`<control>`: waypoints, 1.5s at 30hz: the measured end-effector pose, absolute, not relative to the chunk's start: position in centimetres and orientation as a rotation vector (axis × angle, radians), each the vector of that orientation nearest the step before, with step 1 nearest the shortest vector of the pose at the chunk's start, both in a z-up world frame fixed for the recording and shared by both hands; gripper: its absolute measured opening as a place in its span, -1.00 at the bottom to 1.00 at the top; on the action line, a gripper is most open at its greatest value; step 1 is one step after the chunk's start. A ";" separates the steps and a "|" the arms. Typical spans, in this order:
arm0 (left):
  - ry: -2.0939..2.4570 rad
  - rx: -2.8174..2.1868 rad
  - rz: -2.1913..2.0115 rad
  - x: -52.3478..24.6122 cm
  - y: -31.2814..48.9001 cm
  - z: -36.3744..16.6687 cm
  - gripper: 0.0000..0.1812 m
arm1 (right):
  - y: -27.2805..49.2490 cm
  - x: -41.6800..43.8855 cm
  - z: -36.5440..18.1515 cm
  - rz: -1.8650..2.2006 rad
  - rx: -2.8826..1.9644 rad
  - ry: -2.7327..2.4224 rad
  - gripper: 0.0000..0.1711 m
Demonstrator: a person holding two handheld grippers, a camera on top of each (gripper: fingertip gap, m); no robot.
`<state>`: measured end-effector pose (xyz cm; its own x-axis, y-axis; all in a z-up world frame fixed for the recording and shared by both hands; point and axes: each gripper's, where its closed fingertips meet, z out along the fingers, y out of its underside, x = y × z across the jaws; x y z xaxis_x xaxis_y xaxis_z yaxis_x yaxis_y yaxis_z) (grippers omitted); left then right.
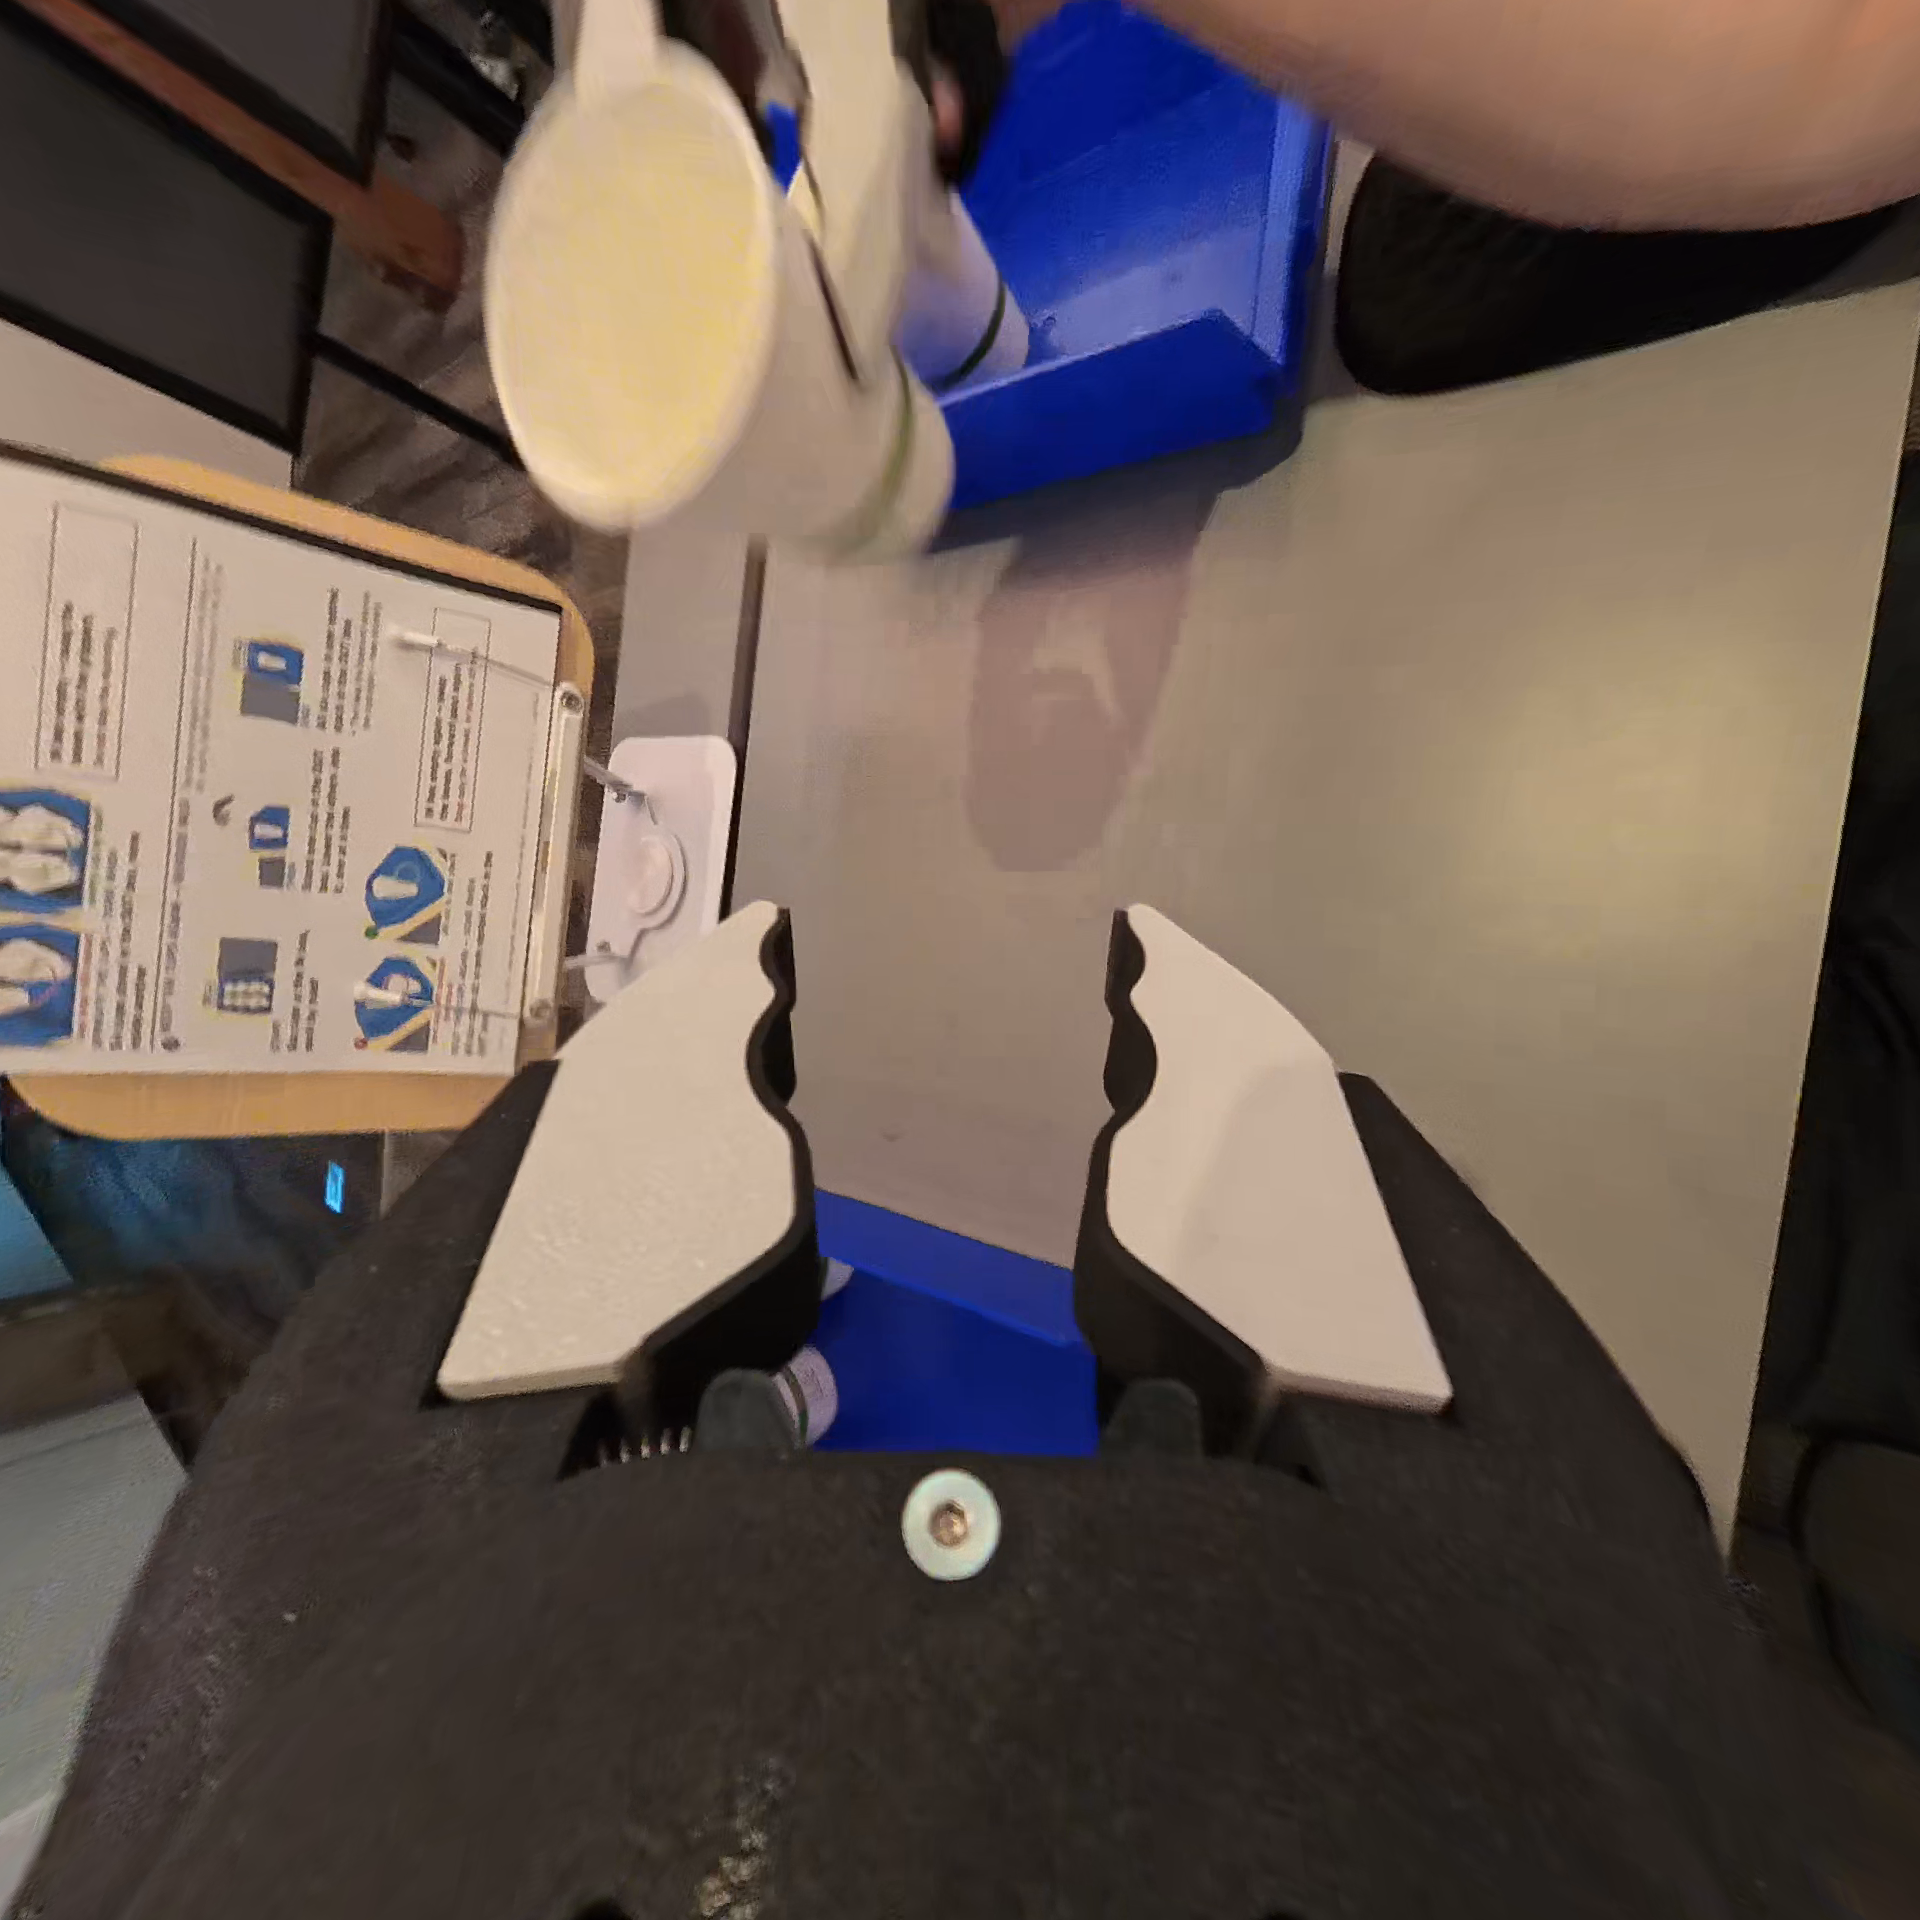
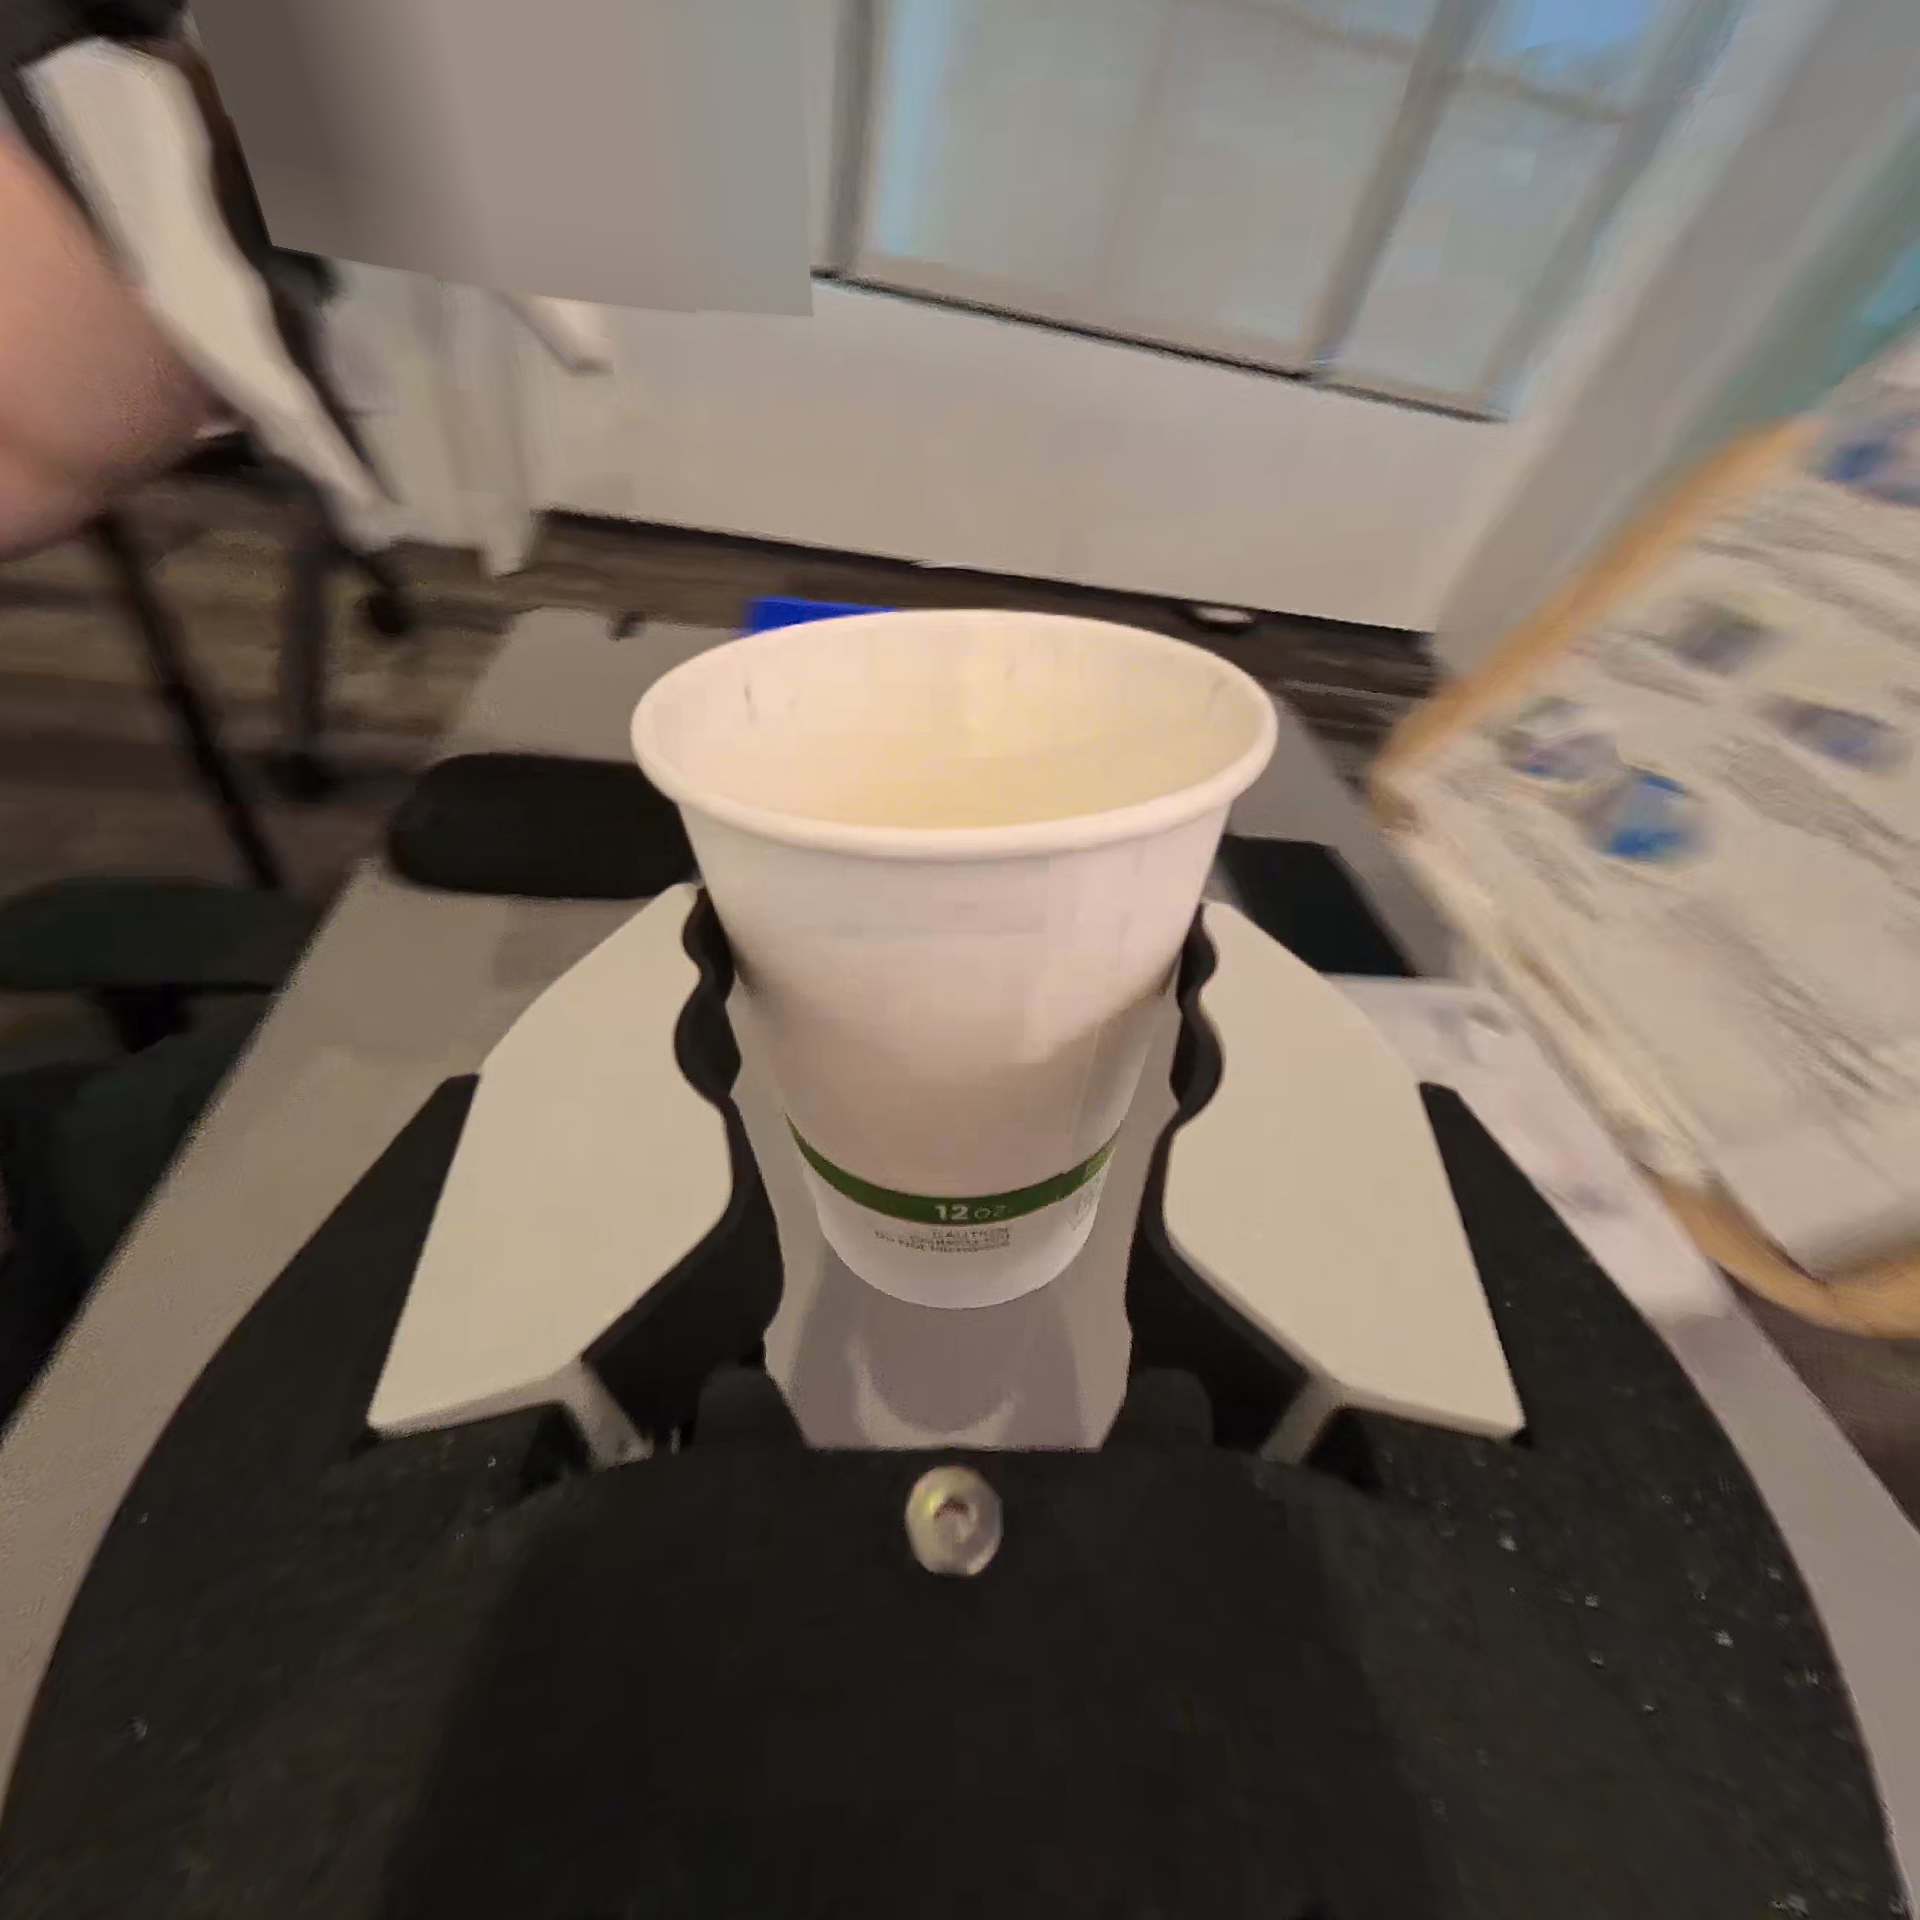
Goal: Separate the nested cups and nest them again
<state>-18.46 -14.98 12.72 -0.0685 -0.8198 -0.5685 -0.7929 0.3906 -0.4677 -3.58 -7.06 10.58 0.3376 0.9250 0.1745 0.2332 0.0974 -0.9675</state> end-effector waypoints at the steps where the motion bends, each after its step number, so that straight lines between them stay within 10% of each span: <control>1: 1.841 -1.406 -0.026 -19.2 -14.8 12.4 -0.37 | -5.5 -0.2 11.0 0.657 -1.440 -1.018 -0.05; 9: 1.905 -1.441 0.062 -21.1 -14.9 9.1 -0.37 | -0.1 19.5 6.7 0.483 -1.566 -0.320 -0.05; 31: 1.861 -1.501 0.085 -21.7 -12.6 9.5 -0.39 | -1.9 20.6 -1.3 0.332 -2.055 -0.458 0.09; 45: 1.423 -1.939 0.385 -33.4 5.8 2.8 -0.52 | -5.4 15.7 8.5 0.223 -1.746 -0.635 0.07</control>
<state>-33.37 5.78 2.83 0.3547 -0.7165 -0.6007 -0.9216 -0.1597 -0.3537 15.73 -5.39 8.45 0.8324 0.5241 0.1800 0.2966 -0.1469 -0.9436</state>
